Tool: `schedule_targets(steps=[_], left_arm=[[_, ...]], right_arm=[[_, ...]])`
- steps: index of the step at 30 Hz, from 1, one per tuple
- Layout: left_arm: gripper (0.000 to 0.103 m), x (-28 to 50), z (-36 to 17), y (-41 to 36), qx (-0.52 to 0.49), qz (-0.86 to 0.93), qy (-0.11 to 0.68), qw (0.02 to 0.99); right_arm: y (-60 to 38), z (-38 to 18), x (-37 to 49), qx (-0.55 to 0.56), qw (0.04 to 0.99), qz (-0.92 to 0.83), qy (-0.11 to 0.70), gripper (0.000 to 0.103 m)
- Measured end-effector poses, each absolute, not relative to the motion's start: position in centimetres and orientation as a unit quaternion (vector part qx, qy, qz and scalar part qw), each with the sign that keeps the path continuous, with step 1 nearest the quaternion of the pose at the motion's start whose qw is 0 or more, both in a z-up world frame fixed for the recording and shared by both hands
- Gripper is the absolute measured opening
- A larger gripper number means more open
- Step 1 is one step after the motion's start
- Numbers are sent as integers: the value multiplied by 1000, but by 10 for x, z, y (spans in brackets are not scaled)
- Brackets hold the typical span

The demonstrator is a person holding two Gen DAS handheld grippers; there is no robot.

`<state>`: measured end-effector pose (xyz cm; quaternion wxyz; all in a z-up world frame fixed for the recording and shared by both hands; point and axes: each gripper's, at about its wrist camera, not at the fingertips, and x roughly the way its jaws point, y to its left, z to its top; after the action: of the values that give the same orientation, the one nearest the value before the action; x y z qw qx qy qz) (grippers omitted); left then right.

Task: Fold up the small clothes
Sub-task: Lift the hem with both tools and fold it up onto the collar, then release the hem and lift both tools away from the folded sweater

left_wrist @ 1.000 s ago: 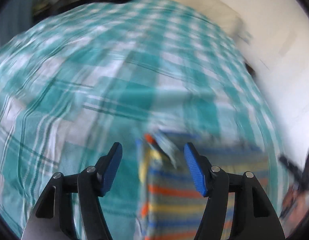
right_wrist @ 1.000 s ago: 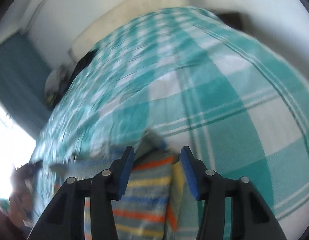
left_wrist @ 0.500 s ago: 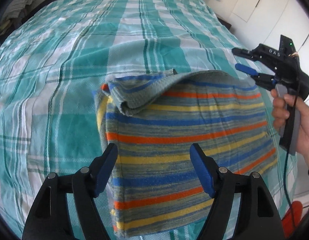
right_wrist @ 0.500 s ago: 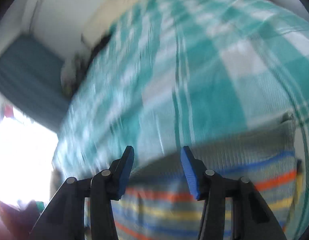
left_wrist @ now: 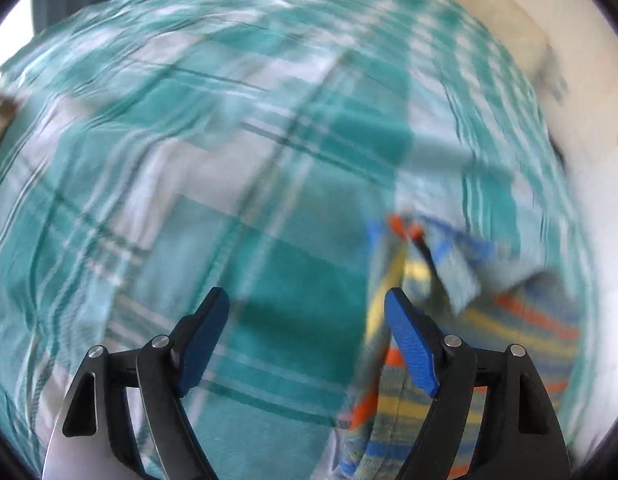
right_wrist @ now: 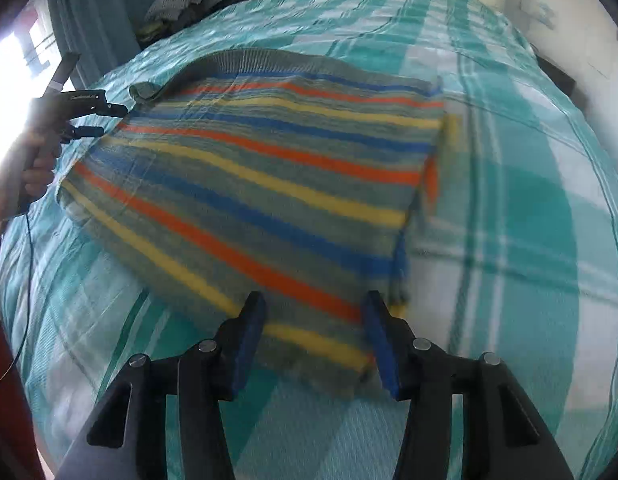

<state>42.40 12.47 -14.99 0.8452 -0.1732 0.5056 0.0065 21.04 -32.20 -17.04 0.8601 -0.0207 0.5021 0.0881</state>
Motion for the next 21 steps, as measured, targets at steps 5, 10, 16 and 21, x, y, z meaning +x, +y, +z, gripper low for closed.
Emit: schedule_targets(steps=[5, 10, 16, 21], left_arm=[[82, 401, -125, 77, -72, -137, 503, 850], [83, 415, -160, -7, 125, -147, 546, 815], [85, 489, -146, 16, 35, -5, 512, 858], [85, 470, -136, 66, -118, -27, 518, 846]], right_arm=[[-344, -135, 147, 27, 900, 26, 434, 53], [-342, -149, 122, 60, 905, 11, 421, 59], [-342, -171, 123, 53, 894, 5, 445, 59], [-342, -170, 126, 49, 898, 4, 437, 59]])
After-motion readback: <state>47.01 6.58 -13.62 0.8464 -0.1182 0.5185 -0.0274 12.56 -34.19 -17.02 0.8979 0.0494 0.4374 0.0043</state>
